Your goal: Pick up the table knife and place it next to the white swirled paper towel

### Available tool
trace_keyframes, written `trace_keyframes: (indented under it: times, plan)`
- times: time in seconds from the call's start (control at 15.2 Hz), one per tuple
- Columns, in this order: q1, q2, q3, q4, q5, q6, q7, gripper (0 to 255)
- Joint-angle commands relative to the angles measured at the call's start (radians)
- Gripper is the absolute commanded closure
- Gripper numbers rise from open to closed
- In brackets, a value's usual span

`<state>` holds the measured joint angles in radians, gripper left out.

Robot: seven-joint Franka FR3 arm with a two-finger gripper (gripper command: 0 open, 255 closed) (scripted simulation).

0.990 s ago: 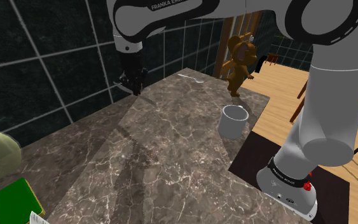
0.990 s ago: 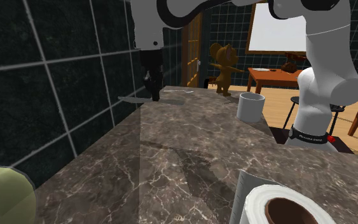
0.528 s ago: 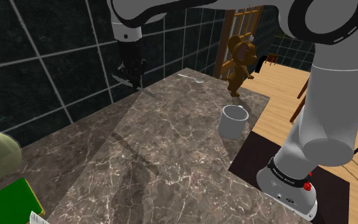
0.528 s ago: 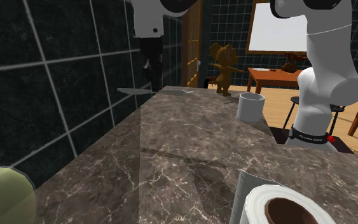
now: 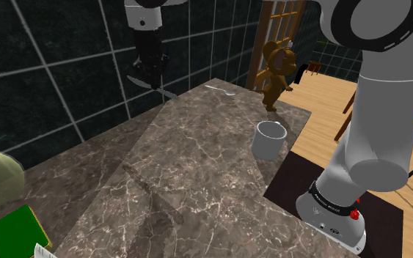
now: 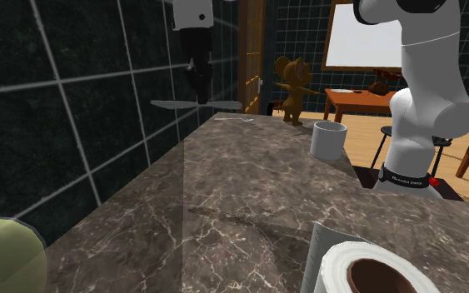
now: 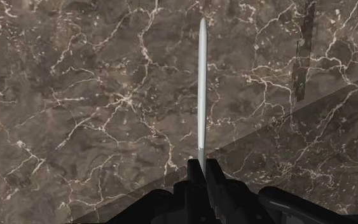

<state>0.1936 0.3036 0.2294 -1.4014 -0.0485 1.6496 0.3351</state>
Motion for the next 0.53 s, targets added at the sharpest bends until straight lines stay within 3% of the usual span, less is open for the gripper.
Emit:
trace_keyframes:
  times: [0.0, 0.46]
  plan:
    - [0.002, 0.003, 0.001, 0.032, -0.001, -0.029, 0.001, 255]
    - [0.010, 0.028, 0.002, 0.164, -0.006, -0.136, 0.003, 255]
